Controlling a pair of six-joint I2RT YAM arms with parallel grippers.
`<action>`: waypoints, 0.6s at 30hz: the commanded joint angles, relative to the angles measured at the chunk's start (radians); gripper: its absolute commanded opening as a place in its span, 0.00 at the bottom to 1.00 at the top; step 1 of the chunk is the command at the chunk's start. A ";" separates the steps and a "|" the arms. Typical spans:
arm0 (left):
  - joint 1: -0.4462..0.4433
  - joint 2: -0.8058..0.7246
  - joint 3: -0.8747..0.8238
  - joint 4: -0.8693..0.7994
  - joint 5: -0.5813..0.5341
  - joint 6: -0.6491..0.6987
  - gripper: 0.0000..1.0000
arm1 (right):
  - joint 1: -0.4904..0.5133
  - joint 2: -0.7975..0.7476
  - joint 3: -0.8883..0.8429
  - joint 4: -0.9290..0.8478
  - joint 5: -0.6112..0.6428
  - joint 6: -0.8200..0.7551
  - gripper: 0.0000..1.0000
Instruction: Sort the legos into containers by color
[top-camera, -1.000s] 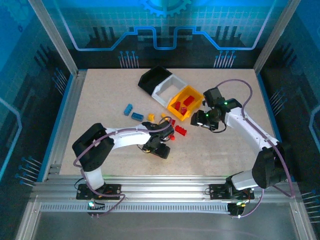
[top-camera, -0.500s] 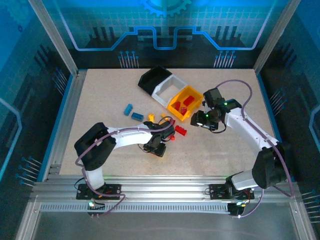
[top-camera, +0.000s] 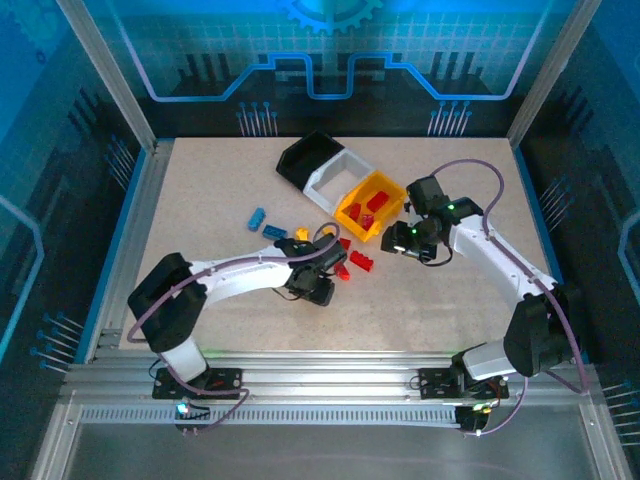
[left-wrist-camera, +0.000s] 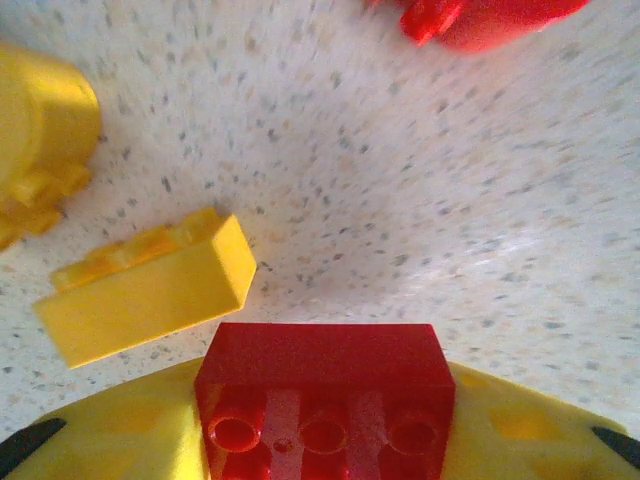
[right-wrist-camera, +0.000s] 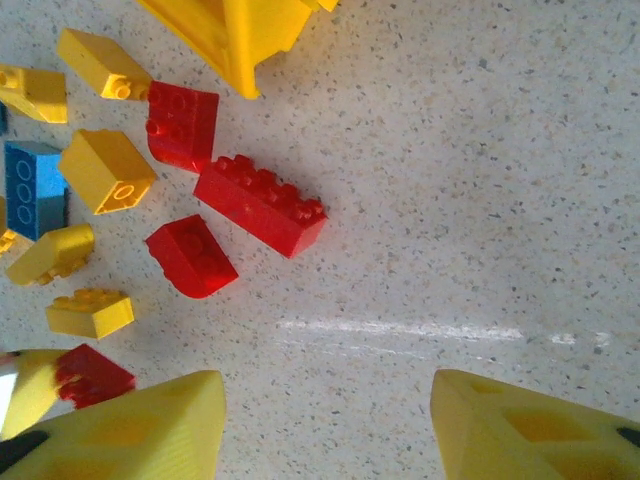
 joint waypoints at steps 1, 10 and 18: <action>0.003 -0.034 0.099 -0.018 -0.008 0.024 0.48 | -0.011 -0.035 0.005 -0.049 0.022 -0.019 0.59; 0.073 0.129 0.449 -0.052 0.049 0.106 0.48 | -0.024 -0.183 -0.162 -0.075 -0.005 0.020 0.58; 0.118 0.370 0.787 -0.099 0.126 0.128 0.48 | -0.017 -0.375 -0.377 -0.106 -0.018 0.089 0.59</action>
